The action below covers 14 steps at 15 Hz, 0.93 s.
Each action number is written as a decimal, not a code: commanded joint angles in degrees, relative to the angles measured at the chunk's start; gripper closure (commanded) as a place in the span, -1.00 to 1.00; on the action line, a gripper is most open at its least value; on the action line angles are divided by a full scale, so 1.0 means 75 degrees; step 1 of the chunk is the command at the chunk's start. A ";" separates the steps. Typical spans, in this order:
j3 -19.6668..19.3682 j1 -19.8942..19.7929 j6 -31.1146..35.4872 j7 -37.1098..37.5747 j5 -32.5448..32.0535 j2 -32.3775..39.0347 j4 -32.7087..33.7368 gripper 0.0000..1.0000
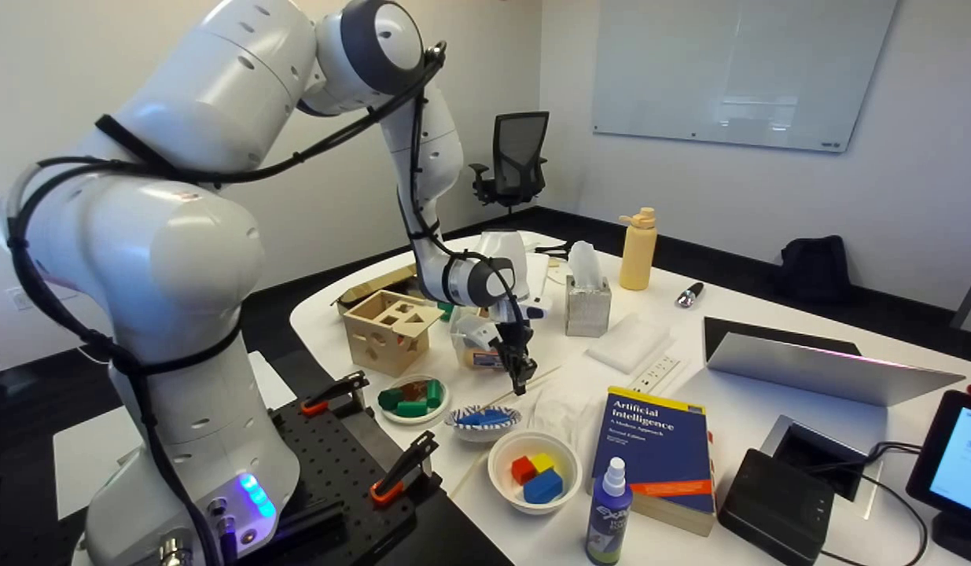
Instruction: Use the wooden stirrer to stir the black and white bowl.
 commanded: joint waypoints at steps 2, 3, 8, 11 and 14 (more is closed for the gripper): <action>0.1159 -0.1494 -0.1978 -0.0972 -0.0355 -0.0433 0.0371 0.97; 0.1333 -0.1744 -0.2442 -0.1109 -0.0355 -0.0450 0.0470 0.97; 0.1660 -0.2388 -0.3775 -0.1203 -0.0297 -0.0424 0.0847 0.97; 0.1691 -0.2495 -0.4031 -0.1069 -0.0272 -0.0394 0.0957 0.38; 0.1671 -0.2488 -0.4005 -0.0996 -0.0282 -0.0375 0.0983 0.09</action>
